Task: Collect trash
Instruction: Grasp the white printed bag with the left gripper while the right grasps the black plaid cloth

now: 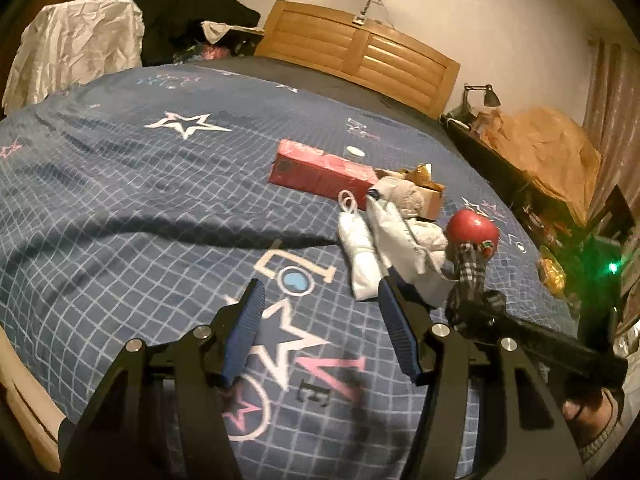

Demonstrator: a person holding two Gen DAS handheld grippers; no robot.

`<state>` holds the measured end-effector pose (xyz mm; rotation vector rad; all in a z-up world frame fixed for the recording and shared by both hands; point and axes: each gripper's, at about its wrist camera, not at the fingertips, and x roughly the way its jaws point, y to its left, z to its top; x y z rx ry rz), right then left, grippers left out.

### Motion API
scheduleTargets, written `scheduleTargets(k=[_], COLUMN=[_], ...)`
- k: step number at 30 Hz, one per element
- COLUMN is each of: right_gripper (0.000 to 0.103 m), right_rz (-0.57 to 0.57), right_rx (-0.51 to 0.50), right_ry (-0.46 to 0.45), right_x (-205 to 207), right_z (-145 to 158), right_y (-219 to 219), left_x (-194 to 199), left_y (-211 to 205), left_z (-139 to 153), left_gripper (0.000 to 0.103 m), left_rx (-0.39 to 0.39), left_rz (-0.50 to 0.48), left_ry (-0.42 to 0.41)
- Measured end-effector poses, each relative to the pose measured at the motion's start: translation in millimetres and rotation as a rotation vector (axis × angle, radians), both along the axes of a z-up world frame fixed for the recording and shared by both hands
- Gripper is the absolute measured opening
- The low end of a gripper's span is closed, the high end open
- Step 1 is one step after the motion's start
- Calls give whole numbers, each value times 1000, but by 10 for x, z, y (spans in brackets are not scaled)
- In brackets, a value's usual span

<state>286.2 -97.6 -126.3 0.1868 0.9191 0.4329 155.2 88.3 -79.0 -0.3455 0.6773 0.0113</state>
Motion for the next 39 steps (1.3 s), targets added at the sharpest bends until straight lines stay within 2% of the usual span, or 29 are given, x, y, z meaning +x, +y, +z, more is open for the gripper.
scheduleTargets(k=[5,10,13,16,17,18,19,22,26,29,31,33,36,39], right_gripper=[39,39,39,39,39,39,39,39,39,39,39,39,39,41], right_rz=[-37,-61,-68,-78,-82,-88,-92,-100,-100,-94,-91,-88,-93,-109], right_rx=[84,113,119,130,135,138,141,147,149,139,130,107,67,40], right_ry=[-9,-38,-42,-39,-38,-38,-38,-39,-49,-68,-76,-79,-46,6], right_x=[-277,-636,-772,-839,-849,-864,-865,-861,-897,-977,-1030,-1091,-1158,-1166], right_z=[72,175,202,206,202,198,197,187,213,273,325,370,306,104], right_y=[-297,-530,-647,-734,-772,-816,-846,-863,-881,-857,-863,-900,-965,-1013], left_x=[58,359,653,922,983,1040,1063,995,727,434,213,17,-197,-219], left_y=[-183,-435,-634,-793,-816,-846,-853,-811,-723,-618,-534,-434,-291,-201], left_z=[89,201,104,-128,-201,-275,-304,-253,9,200,279,276,112,-191], left_gripper=[57,57,57,55,52,43,39,35,30,30,30,30,30,33], left_rx=[11,-12,-4,12,4,-1,-2,-34,-53,-65,-81,-99,-100,-58], left_rz=[-40,-105,-134,-147,-154,-156,-159,-163,-207,-279,-360,-433,-533,-510], left_ry=[-11,-14,50,159,189,213,214,160,67,17,7,23,103,196])
